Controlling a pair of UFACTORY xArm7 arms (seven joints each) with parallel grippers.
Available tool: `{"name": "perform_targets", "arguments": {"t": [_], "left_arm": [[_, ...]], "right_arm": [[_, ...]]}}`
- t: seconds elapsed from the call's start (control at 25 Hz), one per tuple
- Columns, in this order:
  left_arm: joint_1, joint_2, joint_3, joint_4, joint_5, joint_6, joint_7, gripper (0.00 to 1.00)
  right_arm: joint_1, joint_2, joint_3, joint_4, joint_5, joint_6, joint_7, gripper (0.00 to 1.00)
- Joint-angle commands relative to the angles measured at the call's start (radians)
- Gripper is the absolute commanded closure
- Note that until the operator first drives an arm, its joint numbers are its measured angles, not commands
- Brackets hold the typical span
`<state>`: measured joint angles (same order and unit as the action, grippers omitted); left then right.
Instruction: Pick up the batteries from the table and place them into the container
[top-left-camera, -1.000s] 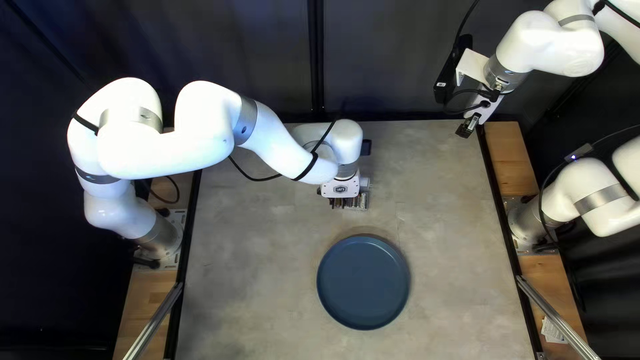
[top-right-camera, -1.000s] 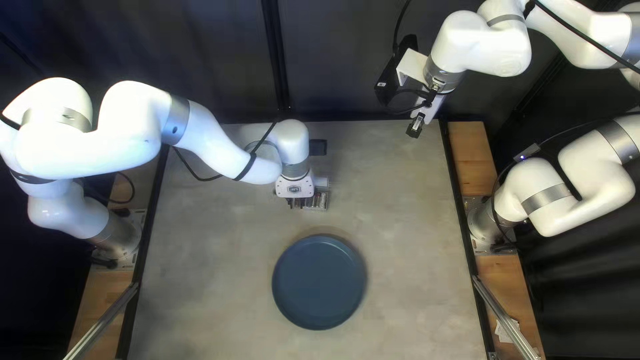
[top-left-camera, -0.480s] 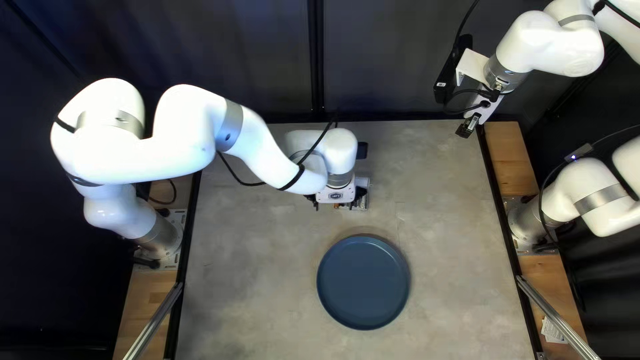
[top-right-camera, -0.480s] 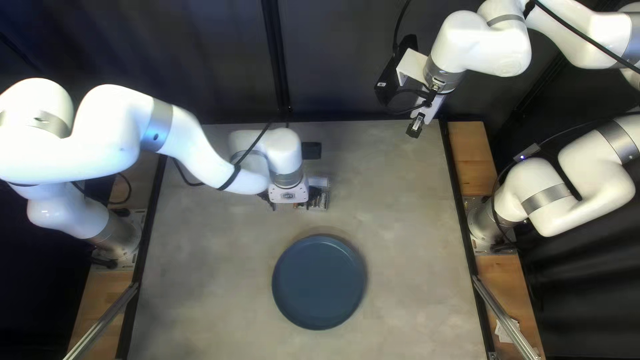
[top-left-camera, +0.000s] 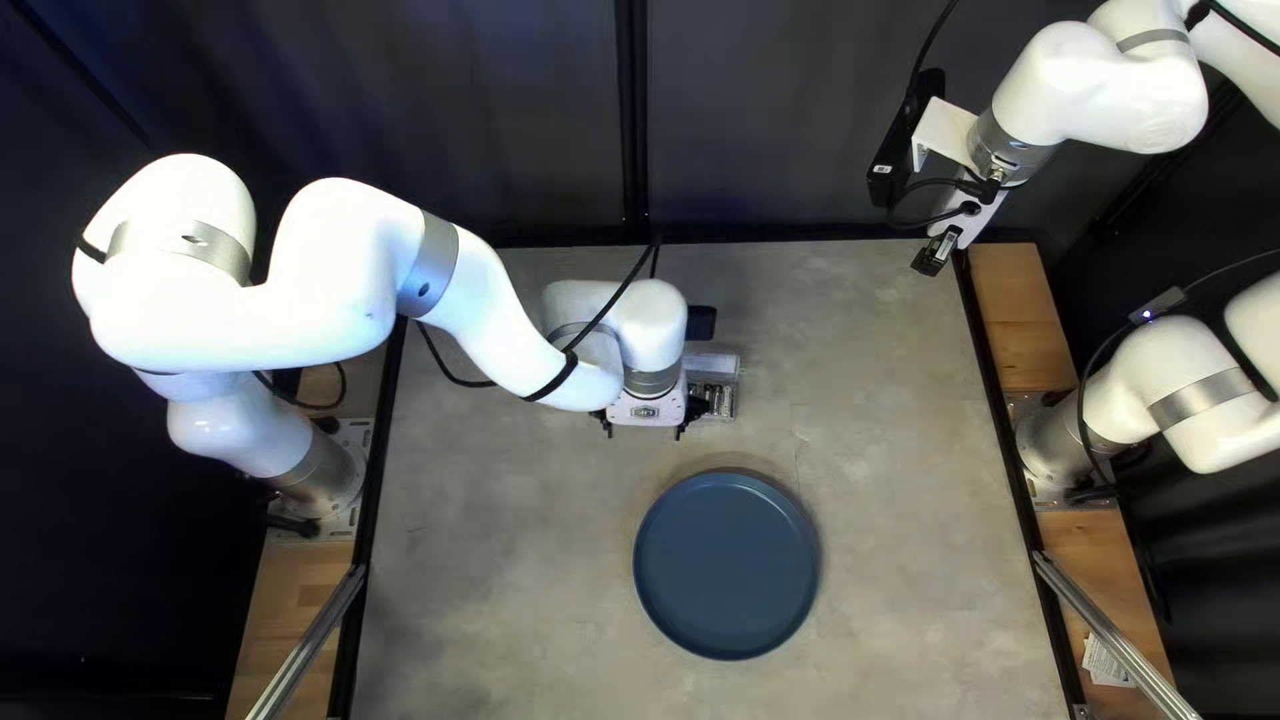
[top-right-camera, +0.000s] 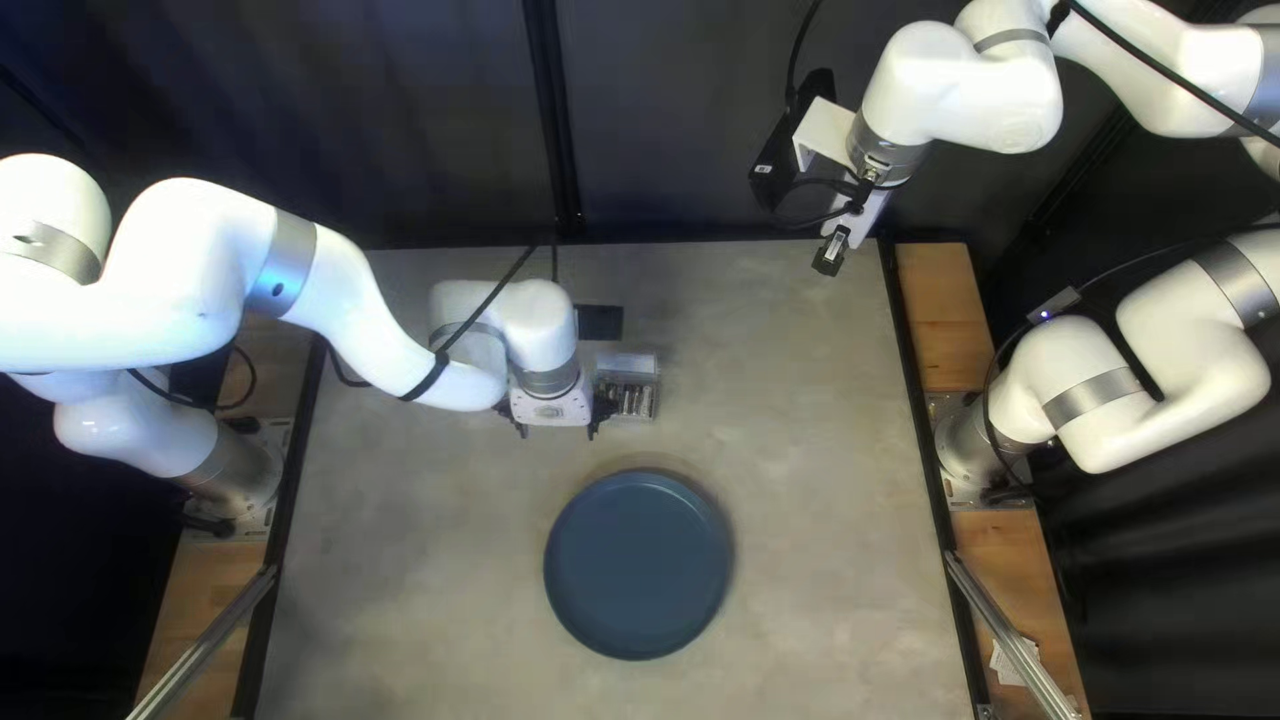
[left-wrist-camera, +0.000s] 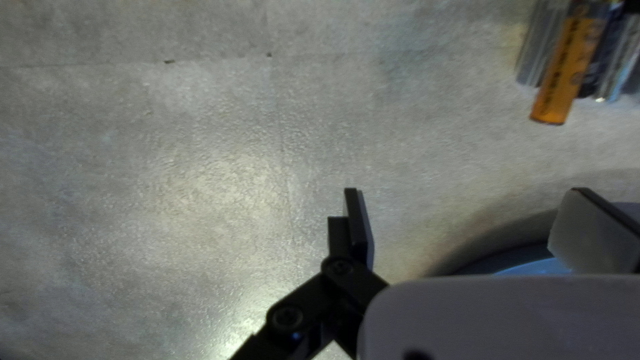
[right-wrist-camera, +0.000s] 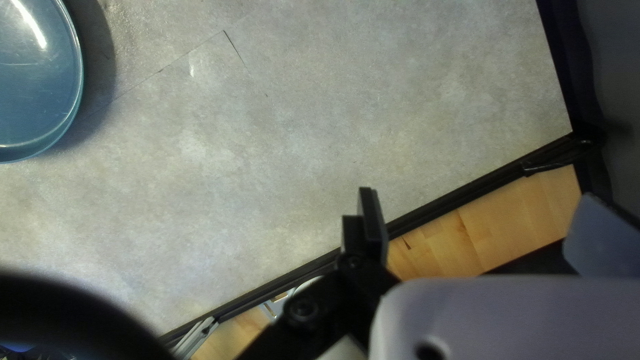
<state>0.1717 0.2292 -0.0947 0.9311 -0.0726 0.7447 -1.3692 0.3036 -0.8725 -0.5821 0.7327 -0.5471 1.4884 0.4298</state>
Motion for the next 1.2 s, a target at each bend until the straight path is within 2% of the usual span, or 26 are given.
{"name": "perform_targets", "arguments": {"t": [0.04,0.68,1.2], "left_arm": [[0.009,0.014,0.003,-0.003,-0.006,-0.012,0.015,0.0],[0.032,0.068,0.023,0.038,-0.004,-0.01,0.03,0.0],[0.019,0.08,0.036,0.072,0.026,0.02,-0.014,0.0]], "right_arm": [[0.0,0.0,0.0,0.0,0.0,0.0,0.0,0.0],[0.0,0.0,0.0,0.0,0.0,0.0,0.0,0.0],[0.0,0.0,0.0,0.0,0.0,0.0,0.0,0.0]]}}
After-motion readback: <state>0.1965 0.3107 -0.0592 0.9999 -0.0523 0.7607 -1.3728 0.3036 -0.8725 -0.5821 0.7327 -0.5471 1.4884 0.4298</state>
